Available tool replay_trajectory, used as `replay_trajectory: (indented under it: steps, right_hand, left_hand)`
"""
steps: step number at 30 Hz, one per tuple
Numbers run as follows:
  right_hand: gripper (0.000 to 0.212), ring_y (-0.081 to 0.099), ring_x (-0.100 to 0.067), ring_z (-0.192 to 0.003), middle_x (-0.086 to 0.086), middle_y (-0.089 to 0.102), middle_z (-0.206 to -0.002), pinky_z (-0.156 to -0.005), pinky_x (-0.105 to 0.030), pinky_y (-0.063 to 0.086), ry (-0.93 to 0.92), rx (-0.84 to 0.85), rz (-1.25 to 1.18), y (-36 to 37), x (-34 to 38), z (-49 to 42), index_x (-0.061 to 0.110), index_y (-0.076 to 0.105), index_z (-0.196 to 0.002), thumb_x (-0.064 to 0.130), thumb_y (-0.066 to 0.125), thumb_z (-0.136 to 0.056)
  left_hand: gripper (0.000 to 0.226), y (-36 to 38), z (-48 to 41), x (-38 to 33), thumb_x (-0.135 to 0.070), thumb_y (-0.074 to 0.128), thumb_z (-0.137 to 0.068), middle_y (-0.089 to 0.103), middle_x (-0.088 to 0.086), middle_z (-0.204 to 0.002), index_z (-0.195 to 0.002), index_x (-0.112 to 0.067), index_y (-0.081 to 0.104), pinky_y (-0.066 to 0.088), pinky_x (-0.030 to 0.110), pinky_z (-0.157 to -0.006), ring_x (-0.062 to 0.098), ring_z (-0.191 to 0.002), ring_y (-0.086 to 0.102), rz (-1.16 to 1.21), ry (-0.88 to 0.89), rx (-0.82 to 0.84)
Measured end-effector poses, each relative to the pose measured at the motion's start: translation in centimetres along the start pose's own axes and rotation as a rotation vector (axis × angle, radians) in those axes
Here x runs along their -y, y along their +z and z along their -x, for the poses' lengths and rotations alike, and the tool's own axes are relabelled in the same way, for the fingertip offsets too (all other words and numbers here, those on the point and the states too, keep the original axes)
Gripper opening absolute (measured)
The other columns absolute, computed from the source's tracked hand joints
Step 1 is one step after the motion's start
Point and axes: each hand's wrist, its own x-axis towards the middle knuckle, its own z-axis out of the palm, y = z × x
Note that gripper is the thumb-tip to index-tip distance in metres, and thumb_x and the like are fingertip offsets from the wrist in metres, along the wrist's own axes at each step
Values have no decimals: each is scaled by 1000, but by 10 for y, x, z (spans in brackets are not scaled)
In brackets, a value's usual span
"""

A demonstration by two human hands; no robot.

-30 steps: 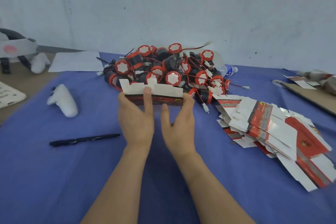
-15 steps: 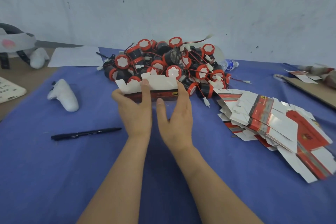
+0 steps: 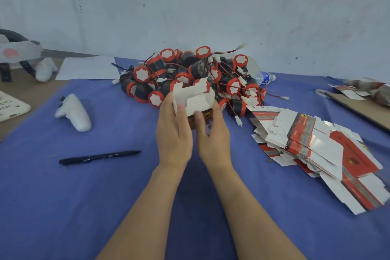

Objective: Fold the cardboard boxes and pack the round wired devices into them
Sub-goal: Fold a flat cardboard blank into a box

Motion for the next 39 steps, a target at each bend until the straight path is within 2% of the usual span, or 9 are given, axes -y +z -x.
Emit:
replay_trajectory:
  steps: [8, 12, 19, 21, 25, 30, 35, 37, 39]
  right_hand:
    - [17, 58, 19, -85, 32, 66, -91, -65, -3, 44, 219, 71, -352, -13, -7, -12, 41, 58, -104, 36, 41, -101]
    - [38, 55, 20, -97, 30, 55, -115, -75, -5, 45, 166, 92, -373, -15, -8, -12, 40, 41, -133, 19, 42, -102]
    - [42, 57, 1, -107, 7, 59, -123, -84, -17, 49, 82, 93, -347, -20, -4, -14, 38, 52, -122, 5, 43, -98]
    - [31, 56, -5, -106, 4, 60, -120, -85, -20, 48, 28, 56, -246, -17, -2, -12, 29, 57, -116, 8, 43, -98]
    - [23, 55, -7, -99, 2, 61, -113, -79, -25, 48, 42, 51, -172, -14, -2, -7, 30, 61, -98, 17, 43, -96]
    - [23, 57, 1, -89, 19, 64, -94, -76, -23, 52, 122, 96, -301, -10, 0, -6, 34, 65, -91, 39, 42, -90]
    - [33, 53, -14, -121, 4, 58, -130, -104, -34, 42, 348, 64, -517, -12, -9, -14, 33, 59, -121, 48, 40, -99]
    - [46, 48, -14, -128, 8, 53, -136, -108, -33, 37, 443, 98, -635, -15, -11, -16, 39, 56, -121, 68, 39, -89]
    - [32, 46, -15, -130, 16, 53, -133, -102, -27, 40, 449, 138, -646, -18, -16, -18, 44, 57, -118, 56, 38, -96]
  left_hand:
    - [57, 0, 2, -2, -58, 44, -89, 54, -6, -125, -133, -23, 45, 54, 30, -88, 9, -111, 55, 9, -39, 85]
    - [42, 1, 3, -1, -37, 50, -97, 54, -4, -127, -135, -21, 43, 53, 38, -91, 12, -113, 55, -10, -58, 93]
    - [24, -2, -3, -9, -41, 29, -102, 55, -15, -116, -119, -42, 45, 48, 10, -74, -9, -102, 56, 209, -195, 94]
    - [20, -3, -4, -11, -41, 25, -103, 53, -25, -103, -102, -52, 42, 43, 2, -67, -19, -90, 56, 238, -249, 53]
    - [24, -3, -5, -7, -43, 26, -103, 55, -13, -94, -92, -36, 46, 46, 13, -69, 6, -89, 56, 206, -270, 14]
    - [13, -4, -6, 0, -27, 42, -99, 56, -11, -93, -105, -20, 52, 46, 12, -60, 4, -82, 55, 266, -332, 46]
    - [42, -2, -2, 0, -3, 39, -94, 48, -18, -117, -127, -28, 45, 42, 0, -66, -5, -99, 49, 201, -299, 208]
    - [47, -2, -3, -1, 0, 37, -95, 47, -20, -118, -129, -32, 45, 40, -3, -66, -9, -99, 47, 209, -301, 232]
    - [49, -4, -5, -1, 1, 35, -95, 49, -16, -117, -118, -39, 51, 44, 1, -67, -4, -100, 50, 224, -297, 238]
